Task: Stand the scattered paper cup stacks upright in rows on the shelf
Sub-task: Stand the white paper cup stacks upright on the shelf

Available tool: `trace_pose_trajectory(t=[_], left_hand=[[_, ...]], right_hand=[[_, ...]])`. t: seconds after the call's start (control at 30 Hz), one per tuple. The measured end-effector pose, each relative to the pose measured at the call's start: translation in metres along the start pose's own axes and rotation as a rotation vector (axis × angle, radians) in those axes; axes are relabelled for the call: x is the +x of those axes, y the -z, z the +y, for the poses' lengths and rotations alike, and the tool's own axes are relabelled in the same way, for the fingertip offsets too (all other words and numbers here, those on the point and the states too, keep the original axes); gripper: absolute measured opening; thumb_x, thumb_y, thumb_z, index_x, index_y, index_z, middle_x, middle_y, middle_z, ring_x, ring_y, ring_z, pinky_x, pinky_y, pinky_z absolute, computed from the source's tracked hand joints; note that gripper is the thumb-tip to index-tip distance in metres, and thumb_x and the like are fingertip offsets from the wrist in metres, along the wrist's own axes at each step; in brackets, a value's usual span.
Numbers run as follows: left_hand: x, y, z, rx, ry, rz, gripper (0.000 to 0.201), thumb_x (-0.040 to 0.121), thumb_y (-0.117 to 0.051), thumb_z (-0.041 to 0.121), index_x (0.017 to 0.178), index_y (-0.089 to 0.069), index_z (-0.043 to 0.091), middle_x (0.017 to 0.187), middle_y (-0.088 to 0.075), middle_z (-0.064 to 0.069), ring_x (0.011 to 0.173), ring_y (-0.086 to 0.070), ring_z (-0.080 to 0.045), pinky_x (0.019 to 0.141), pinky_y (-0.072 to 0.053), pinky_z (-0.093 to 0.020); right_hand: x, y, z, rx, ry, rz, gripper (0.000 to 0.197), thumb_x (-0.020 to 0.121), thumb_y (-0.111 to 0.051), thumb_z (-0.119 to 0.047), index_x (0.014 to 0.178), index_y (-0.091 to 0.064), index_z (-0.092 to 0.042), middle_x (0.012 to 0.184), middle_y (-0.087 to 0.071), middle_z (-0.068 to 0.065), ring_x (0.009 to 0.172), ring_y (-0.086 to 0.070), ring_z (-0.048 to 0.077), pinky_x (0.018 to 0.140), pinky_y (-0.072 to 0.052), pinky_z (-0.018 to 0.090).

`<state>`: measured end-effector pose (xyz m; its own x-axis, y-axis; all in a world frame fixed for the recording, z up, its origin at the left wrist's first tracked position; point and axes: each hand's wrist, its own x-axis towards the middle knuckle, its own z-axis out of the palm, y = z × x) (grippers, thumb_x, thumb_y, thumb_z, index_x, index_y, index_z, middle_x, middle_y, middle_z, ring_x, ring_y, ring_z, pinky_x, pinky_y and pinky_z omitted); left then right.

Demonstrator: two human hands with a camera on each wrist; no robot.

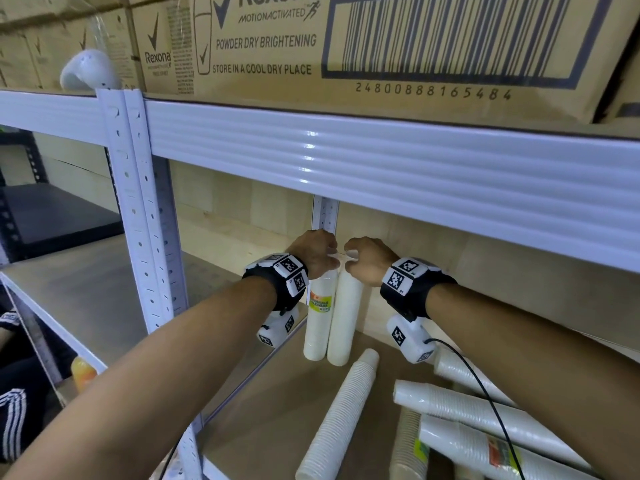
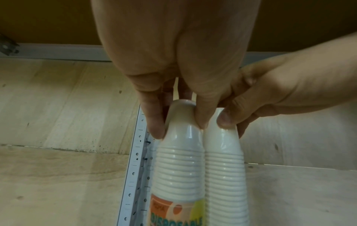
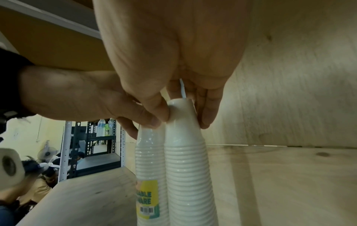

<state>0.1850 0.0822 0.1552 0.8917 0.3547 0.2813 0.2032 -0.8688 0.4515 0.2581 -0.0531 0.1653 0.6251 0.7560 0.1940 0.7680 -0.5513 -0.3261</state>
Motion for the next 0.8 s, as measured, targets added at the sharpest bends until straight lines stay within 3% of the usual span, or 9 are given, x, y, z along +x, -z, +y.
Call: trace_pose_trajectory(t=[0.1,0.2,0.3,0.6,0.73,0.8], left_hand=[[-0.0002,0.0008,0.0016,0.009,0.000,-0.003,0.044,0.087,-0.070,0.025,0.127,-0.060,0.008,0.127,-0.064,-0.006,0.115,-0.060,-0.020,0.089,-0.047,-0.027],[-0.0006,0.0019,0.0028,0.026,-0.002,0.005,0.043,0.087,-0.070,0.025,0.126,-0.061,0.007,0.126,-0.064,-0.006,0.114,-0.060,-0.021,0.088,-0.048,-0.028],[-0.0010,0.0018,0.0048,0.043,-0.003,0.007,0.043,0.088,-0.069,0.025,0.125,-0.061,0.006,0.126,-0.063,-0.007,0.114,-0.060,-0.022,0.090,-0.049,-0.031],[-0.0024,0.0020,0.0048,0.043,0.005,-0.007,0.041,0.085,-0.070,0.026,0.120,-0.063,0.006,0.122,-0.065,-0.008,0.112,-0.061,-0.023,0.093,-0.052,-0.039],[-0.0037,0.0032,0.0052,0.027,0.011,-0.002,0.041,0.086,-0.070,0.026,0.121,-0.063,0.006,0.123,-0.065,-0.007,0.113,-0.061,-0.021,0.093,-0.052,-0.038],[-0.0042,0.0036,0.0062,0.034,0.007,0.002,0.041,0.086,-0.069,0.026,0.121,-0.063,0.005,0.124,-0.065,-0.007,0.114,-0.061,-0.022,0.093,-0.052,-0.036]], right_hand=[[0.0003,0.0030,-0.0009,0.028,-0.014,-0.011,0.046,0.089,-0.061,-0.016,0.134,-0.054,-0.015,0.139,-0.052,0.006,0.124,-0.053,0.023,0.095,-0.044,0.027],[0.0010,0.0037,0.0005,0.031,-0.072,0.027,0.054,0.089,-0.063,-0.033,0.138,-0.050,-0.014,0.140,-0.051,0.007,0.124,-0.053,0.025,0.097,-0.045,0.030],[0.0024,0.0036,0.0012,-0.014,-0.086,0.053,0.050,0.090,-0.063,-0.040,0.128,-0.056,-0.009,0.129,-0.058,0.010,0.113,-0.058,0.026,0.089,-0.047,0.030],[-0.0004,0.0089,-0.0066,0.015,-0.060,-0.013,0.031,0.087,-0.062,-0.016,0.117,-0.065,-0.008,0.122,-0.061,0.010,0.107,-0.060,0.025,0.086,-0.050,0.031],[0.0018,0.0090,-0.0059,0.007,-0.112,0.004,0.043,0.087,-0.065,-0.034,0.120,-0.060,-0.007,0.120,-0.059,0.008,0.109,-0.059,0.025,0.087,-0.050,0.031],[0.0043,0.0082,-0.0045,-0.026,-0.142,0.006,0.044,0.086,-0.064,-0.046,0.110,-0.061,-0.009,0.111,-0.060,0.006,0.101,-0.059,0.023,0.077,-0.047,0.027]])
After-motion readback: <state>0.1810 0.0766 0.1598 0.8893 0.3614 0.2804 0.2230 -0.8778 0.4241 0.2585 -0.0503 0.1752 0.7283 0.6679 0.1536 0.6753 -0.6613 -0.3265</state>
